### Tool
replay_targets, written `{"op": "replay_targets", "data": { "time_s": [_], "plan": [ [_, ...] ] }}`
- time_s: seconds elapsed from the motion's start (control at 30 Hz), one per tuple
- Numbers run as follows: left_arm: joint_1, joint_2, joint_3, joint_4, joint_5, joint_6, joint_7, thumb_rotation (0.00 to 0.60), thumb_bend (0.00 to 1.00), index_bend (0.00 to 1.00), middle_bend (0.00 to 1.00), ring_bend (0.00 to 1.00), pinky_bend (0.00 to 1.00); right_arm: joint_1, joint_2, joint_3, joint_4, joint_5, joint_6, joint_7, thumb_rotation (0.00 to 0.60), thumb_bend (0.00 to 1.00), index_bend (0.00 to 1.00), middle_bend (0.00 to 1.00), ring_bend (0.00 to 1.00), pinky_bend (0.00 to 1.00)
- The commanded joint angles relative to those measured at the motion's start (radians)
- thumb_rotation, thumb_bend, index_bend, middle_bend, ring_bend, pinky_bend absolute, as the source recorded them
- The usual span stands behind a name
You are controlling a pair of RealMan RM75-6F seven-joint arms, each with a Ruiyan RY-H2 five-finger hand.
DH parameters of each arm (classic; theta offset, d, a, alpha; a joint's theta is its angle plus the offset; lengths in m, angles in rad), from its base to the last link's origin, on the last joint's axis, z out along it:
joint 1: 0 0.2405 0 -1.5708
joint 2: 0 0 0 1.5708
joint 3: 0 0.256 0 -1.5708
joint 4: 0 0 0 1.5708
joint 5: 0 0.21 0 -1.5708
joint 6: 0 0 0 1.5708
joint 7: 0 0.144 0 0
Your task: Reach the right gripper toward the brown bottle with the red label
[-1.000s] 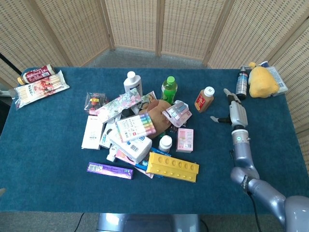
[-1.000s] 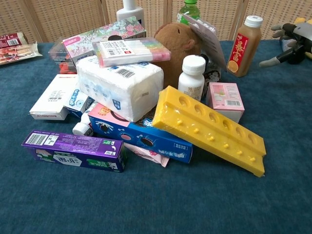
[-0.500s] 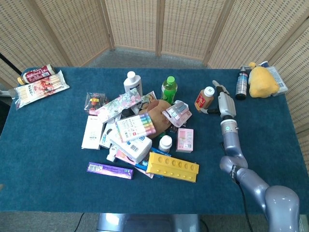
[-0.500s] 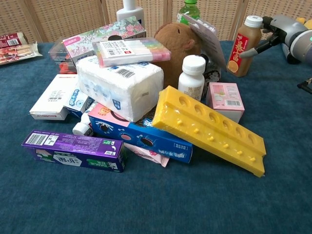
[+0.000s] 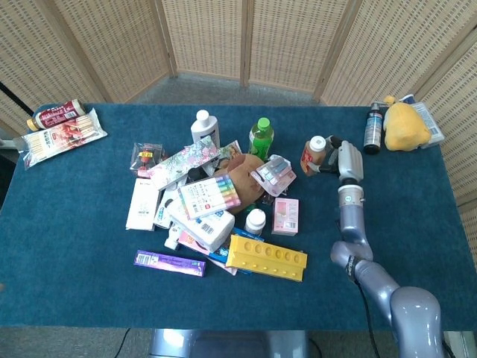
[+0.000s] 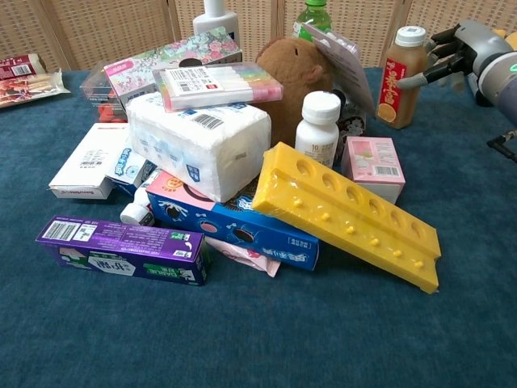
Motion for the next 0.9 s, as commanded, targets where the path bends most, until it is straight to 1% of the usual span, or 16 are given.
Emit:
{"op": "replay_targets", "data": {
  "time_s": [0.03, 0.2, 0.33, 0.43, 0.67, 0.77, 0.9],
  "plan": [
    [0.000, -0.001, 0.000, 0.000, 0.003, -0.002, 0.000, 0.600, 0.00, 0.00, 0.00, 0.00, 0.00, -0.009, 0.012, -0.004, -0.010, -0.012, 0.026, 0.008, 0.600, 0.00, 0.56, 0.89, 0.78, 0.97],
    [0.000, -0.001, 0.000, 0.000, 0.010, -0.002, -0.003, 0.600, 0.00, 0.00, 0.00, 0.00, 0.00, -0.025, 0.069, 0.010, -0.082, -0.016, 0.079, -0.004, 0.600, 0.00, 0.56, 0.89, 0.78, 0.97],
    [0.000, 0.002, 0.001, 0.003, 0.016, 0.000, -0.015, 0.600, 0.00, 0.00, 0.00, 0.00, 0.00, -0.049, 0.139, 0.028, -0.195, -0.011, 0.130, -0.040, 0.600, 0.00, 0.56, 0.89, 0.78, 0.97],
    [0.001, 0.004, 0.002, 0.007, 0.022, 0.003, -0.029, 0.600, 0.00, 0.00, 0.00, 0.00, 0.00, -0.077, 0.200, 0.044, -0.312, 0.003, 0.169, -0.081, 0.600, 0.01, 0.56, 0.89, 0.78, 0.97],
    [0.001, 0.009, 0.004, 0.018, 0.030, 0.008, -0.065, 0.600, 0.00, 0.00, 0.00, 0.00, 0.00, -0.144, 0.360, 0.092, -0.627, 0.048, 0.260, -0.204, 0.600, 0.02, 0.56, 0.89, 0.78, 0.97],
    [0.000, 0.012, 0.004, 0.023, 0.030, 0.008, -0.079, 0.600, 0.00, 0.00, 0.00, 0.00, 0.00, -0.164, 0.418, 0.116, -0.738, 0.074, 0.289, -0.253, 0.600, 0.02, 0.56, 0.89, 0.78, 0.97],
    [0.001, 0.015, 0.005, 0.028, 0.033, 0.012, -0.095, 0.600, 0.00, 0.00, 0.00, 0.00, 0.00, -0.185, 0.478, 0.134, -0.850, 0.100, 0.319, -0.303, 0.600, 0.02, 0.56, 0.89, 0.78, 0.97]
  ]
}}
